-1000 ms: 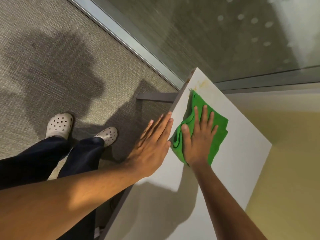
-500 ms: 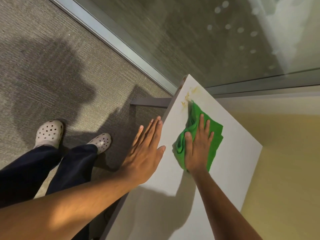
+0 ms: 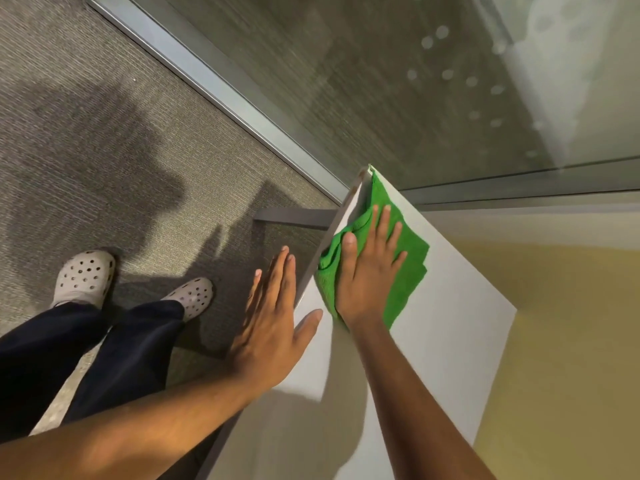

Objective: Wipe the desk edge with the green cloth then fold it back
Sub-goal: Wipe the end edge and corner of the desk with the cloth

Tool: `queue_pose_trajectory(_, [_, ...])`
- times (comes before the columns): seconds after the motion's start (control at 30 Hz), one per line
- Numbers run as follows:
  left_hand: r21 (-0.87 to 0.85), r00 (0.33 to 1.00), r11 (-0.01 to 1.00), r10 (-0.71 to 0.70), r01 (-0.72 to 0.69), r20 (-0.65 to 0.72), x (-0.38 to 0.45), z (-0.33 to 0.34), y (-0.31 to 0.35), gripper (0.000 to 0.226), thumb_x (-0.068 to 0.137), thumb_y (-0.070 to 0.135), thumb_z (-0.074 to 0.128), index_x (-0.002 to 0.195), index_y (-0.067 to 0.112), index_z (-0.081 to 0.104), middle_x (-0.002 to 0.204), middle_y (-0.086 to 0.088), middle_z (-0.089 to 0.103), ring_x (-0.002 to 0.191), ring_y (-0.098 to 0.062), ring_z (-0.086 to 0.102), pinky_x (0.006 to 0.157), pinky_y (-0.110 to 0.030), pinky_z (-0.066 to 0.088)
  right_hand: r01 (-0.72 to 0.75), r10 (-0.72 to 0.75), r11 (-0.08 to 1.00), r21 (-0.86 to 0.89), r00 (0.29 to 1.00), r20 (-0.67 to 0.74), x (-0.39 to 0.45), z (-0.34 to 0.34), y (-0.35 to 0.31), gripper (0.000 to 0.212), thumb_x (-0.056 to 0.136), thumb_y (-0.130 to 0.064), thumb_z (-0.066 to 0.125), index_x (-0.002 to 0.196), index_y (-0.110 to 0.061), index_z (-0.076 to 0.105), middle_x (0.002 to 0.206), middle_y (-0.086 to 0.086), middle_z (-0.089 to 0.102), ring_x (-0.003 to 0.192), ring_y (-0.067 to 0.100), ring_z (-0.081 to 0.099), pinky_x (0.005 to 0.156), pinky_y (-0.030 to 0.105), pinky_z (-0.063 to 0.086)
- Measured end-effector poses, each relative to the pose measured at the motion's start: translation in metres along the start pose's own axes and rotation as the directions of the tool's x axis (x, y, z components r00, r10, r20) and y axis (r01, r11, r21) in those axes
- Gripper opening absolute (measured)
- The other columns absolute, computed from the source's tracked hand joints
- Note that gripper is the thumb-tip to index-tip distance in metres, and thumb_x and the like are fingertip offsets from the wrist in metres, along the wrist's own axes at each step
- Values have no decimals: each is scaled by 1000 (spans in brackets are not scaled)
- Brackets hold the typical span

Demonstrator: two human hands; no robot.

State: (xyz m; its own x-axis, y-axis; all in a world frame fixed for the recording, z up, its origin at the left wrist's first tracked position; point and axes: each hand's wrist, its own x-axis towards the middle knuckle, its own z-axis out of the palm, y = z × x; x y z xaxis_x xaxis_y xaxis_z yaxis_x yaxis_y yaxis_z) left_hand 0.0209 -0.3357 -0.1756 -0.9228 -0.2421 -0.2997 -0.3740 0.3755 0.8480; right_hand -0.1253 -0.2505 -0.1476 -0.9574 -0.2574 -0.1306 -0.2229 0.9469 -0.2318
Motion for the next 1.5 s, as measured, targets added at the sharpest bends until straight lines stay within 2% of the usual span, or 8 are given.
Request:
queue_pose_trajectory(0.3, [78,999,996,39,-41,24,1,-1,0,81,105,56,28,169,12,2,180,-6,-6,167,-19,-2,136,-44,3,-176,181,983,55,980,-82,81,-2,-19,63,113,-55,20,170,-31,11,179,-10,12,167,23,0,130,68,1])
queue_pose_trajectory(0.47, [52,995,996,73,-76,66,3,-4,-2,75,107,55,25,168,20,-2,180,-3,-9,167,-17,-7,136,-45,0,112,-112,994,8,994,-4,13,-1,10,57,113,-56,17,166,-49,-2,179,-18,3,167,16,-4,132,59,-1])
queue_pose_trajectory(0.7, [0,996,997,82,-82,34,3,2,-8,72,108,51,31,170,21,8,181,-5,0,167,-18,-1,135,-50,7,353,-346,936,-5,920,183,1,-15,44,60,112,-54,20,169,-39,11,179,-14,6,167,19,-2,133,52,-7])
queue_pose_trajectory(0.77, [3,996,997,81,-81,27,2,4,-9,72,109,52,31,171,19,12,181,-5,1,167,-19,1,135,-50,8,267,-265,964,-3,956,123,35,-19,38,59,112,-53,23,168,-42,9,179,-15,5,167,18,-1,133,53,-5])
queue_pose_trajectory(0.93, [26,994,995,100,-101,32,4,5,-11,71,110,52,29,171,20,8,181,-5,-3,167,-18,-4,135,-50,6,-105,106,994,17,993,-49,89,-18,15,67,111,-49,23,169,-16,22,176,2,26,166,24,10,131,64,5])
queue_pose_trajectory(1.1, [40,994,993,107,-107,1,3,10,-13,73,110,51,33,171,20,6,181,-5,-3,167,-19,-2,135,-47,4,195,-194,981,-2,978,77,7,-13,16,60,113,-52,22,168,-43,1,179,-14,3,167,18,-5,133,54,-4])
queue_pose_trajectory(1.3, [80,992,991,114,-109,-63,1,16,-14,76,112,53,27,170,11,3,181,-8,3,167,-19,3,135,-43,3,391,-380,920,-12,902,207,29,-18,19,62,112,-54,20,170,-36,5,180,-13,1,167,19,-8,132,59,-4])
queue_pose_trajectory(1.5, [85,993,990,117,-115,-26,2,14,-15,77,111,53,27,170,12,-2,181,-6,-5,167,-18,-5,133,-44,-2,73,-71,997,39,997,-35,98,-10,-8,64,113,-49,25,170,-20,18,177,-3,23,167,22,9,132,62,8])
